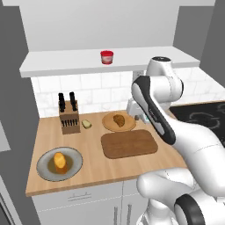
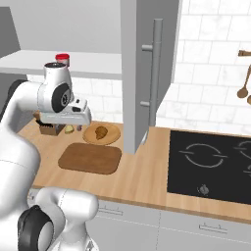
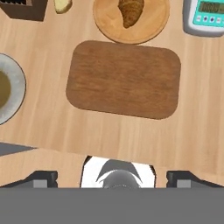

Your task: From the different types of pastries on the counter, select a croissant and place it on the cutting board. Then retrieve a jar of jam from the cabinet and place it alongside the croissant on the cutting board.

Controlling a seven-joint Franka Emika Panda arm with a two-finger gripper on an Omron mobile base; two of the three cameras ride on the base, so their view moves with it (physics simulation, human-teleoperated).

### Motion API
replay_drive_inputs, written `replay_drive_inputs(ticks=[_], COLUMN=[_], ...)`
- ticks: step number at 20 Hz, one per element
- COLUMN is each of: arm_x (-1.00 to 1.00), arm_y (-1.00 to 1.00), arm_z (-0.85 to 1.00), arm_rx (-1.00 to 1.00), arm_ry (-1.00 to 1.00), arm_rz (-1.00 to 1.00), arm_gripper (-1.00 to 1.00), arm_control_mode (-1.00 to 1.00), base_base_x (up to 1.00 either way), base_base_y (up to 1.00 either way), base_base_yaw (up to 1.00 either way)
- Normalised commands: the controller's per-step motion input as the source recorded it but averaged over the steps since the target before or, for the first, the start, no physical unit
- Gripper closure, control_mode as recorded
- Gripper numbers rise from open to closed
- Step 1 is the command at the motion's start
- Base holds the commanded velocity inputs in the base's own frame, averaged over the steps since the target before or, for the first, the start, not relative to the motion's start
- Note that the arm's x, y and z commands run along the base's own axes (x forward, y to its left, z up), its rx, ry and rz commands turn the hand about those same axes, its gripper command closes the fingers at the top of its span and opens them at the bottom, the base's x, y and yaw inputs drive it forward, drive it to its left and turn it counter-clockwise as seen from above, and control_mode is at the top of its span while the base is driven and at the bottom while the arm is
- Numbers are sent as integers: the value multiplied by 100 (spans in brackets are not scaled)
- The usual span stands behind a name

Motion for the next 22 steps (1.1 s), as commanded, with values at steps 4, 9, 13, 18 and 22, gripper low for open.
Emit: replay_drive_inputs(ticks=[4, 9, 13, 18, 22], arm_x=[0, -4, 11, 15, 1], arm_y=[23, 8, 3, 0, -11], arm_z=[70, 78, 38, 26, 8], arm_rx=[0, 1, 5, 5, 6], arm_ry=[-16, -20, -29, -34, -17], arm_rz=[6, 20, 43, 56, 14], arm_gripper=[-100, -100, -100, -100, -100], arm_control_mode=[-100, -100, -100, -100, -100], base_base_x=[0, 0, 0, 0, 0], base_base_y=[0, 0, 0, 0, 0], base_base_yaw=[0, 0, 0, 0, 0])
